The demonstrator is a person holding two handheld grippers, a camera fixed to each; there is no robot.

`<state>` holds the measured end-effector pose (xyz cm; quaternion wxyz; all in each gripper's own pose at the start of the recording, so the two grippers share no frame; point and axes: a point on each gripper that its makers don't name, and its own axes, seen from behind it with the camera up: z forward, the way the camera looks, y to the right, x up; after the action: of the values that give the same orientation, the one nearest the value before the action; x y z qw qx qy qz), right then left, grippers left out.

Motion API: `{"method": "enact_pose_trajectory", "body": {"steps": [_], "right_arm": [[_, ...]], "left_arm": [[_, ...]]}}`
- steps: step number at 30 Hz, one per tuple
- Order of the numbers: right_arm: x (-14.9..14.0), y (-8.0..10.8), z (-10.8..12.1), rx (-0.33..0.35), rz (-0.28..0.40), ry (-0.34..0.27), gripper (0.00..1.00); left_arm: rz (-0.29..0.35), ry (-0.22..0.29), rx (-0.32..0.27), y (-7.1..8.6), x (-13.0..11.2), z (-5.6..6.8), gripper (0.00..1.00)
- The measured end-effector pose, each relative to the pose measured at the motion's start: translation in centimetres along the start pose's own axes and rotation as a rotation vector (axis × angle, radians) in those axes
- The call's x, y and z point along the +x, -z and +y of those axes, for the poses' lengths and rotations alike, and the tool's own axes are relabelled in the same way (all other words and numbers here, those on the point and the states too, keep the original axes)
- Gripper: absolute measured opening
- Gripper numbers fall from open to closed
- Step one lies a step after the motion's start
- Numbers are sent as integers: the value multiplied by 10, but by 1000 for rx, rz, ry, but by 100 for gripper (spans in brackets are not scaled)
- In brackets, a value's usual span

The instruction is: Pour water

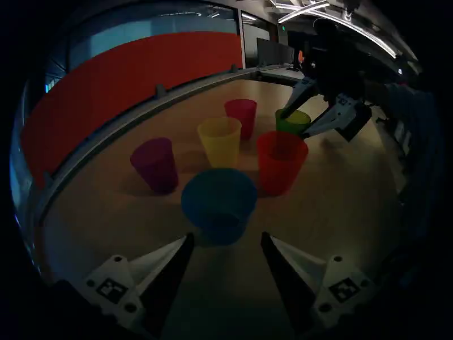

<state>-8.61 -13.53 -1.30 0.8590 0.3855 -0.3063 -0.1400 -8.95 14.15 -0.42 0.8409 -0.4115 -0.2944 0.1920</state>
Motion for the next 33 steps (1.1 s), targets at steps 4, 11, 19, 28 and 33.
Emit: {"method": "enact_pose_trajectory", "body": {"steps": [4,11,19,28,33], "right_arm": [[-3,4,2,-7,0,-14,100],[-16,19,0,-23,-10,-10,100],[-25,47,5,-74,12,-28,100],[-9,78,16,-165,117,-72,100],[5,93,21,-225,198,-102,100]], "left_arm": [[-1,7,4,3,-2,0,87],[10,28,28,12,-6,-1,87],[48,72,75,31,-12,-2,87],[131,135,158,57,-7,-7,87],[194,163,222,71,2,-15,87]]}}
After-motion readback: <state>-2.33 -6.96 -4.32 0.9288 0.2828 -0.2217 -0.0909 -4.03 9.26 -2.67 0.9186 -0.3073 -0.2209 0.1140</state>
